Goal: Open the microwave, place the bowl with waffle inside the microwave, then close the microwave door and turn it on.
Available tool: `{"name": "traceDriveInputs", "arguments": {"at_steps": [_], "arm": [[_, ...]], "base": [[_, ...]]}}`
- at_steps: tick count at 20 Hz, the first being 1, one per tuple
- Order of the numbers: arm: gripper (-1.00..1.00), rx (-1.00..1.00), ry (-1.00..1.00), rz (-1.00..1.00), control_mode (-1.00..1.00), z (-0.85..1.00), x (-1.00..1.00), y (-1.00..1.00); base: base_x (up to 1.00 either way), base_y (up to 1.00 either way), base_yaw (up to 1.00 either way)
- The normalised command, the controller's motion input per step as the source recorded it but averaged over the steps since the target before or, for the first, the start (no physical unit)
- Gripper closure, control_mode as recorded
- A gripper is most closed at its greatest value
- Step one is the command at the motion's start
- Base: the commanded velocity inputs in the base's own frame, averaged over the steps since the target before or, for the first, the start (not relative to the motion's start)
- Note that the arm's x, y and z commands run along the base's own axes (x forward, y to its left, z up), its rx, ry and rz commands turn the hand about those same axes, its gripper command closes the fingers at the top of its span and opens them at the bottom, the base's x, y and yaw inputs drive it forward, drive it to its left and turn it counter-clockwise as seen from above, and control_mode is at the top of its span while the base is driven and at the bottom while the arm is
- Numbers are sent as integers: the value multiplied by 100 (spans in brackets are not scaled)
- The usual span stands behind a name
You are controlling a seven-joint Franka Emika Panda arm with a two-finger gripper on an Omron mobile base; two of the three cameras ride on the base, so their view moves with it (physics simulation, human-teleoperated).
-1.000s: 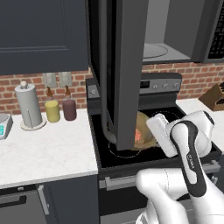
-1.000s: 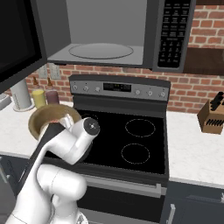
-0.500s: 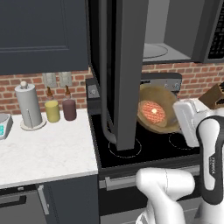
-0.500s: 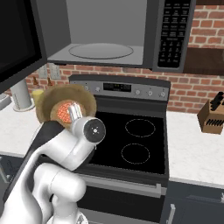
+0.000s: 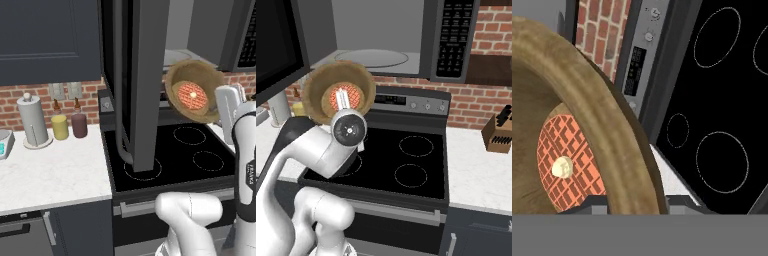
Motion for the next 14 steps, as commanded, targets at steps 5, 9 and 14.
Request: {"name": "traceDriveInputs", "arguments": {"at_steps": [5,9,14], "arm": [[100,0,0,-9,-100,94,34,-15],[100,0,5,-1,-100,61,60,-7],[100,0,4,0,-100,24,68,-7]], "base": [[0,0,0],[0,0,0],[0,0,0]]}}
